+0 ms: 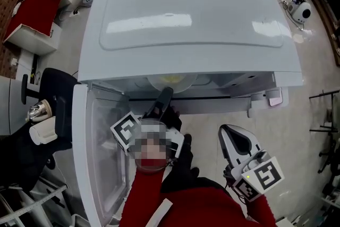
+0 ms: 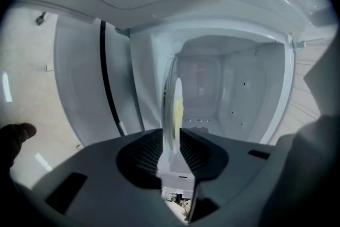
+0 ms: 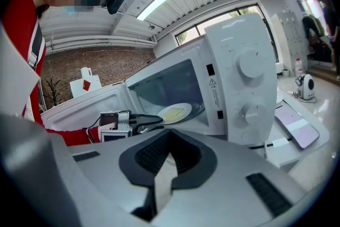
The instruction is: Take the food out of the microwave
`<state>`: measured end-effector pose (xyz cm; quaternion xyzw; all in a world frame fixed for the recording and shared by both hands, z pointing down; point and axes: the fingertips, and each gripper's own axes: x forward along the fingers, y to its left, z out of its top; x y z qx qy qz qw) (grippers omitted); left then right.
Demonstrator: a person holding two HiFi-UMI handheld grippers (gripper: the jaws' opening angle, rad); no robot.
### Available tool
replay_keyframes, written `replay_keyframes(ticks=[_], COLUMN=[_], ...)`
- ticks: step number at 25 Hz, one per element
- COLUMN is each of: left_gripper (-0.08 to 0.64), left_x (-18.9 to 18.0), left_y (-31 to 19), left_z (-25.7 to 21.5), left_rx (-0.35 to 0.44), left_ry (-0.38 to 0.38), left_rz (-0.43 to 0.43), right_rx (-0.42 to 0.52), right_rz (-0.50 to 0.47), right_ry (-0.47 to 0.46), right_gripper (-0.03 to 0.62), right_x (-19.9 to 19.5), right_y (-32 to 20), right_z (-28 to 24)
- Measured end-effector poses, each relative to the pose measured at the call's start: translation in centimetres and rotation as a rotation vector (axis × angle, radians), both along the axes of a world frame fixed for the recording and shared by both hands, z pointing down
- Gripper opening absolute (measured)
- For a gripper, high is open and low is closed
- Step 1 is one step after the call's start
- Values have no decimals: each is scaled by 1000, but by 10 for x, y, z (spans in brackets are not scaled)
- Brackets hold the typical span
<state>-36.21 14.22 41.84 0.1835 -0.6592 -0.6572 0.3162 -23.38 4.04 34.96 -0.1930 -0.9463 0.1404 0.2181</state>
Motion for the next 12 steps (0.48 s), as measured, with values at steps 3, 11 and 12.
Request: replay_keyframes(ticks=[3, 11, 12], left_gripper=[106, 91, 89], left_x=[-3, -4, -4], left_y=[-1, 1, 1], left_z=[3, 9, 9], left_rx=[10, 61, 68], left_ry=[28, 145, 152], left_rz=[-13, -69, -74], right_rx=[11, -6, -5], right_rz=[0, 16, 18], right_ry=[15, 28, 34], right_gripper=[11, 11, 11], right_x=[1, 2, 3], right_y=[-3, -6, -7], right_z=[4, 7, 8])
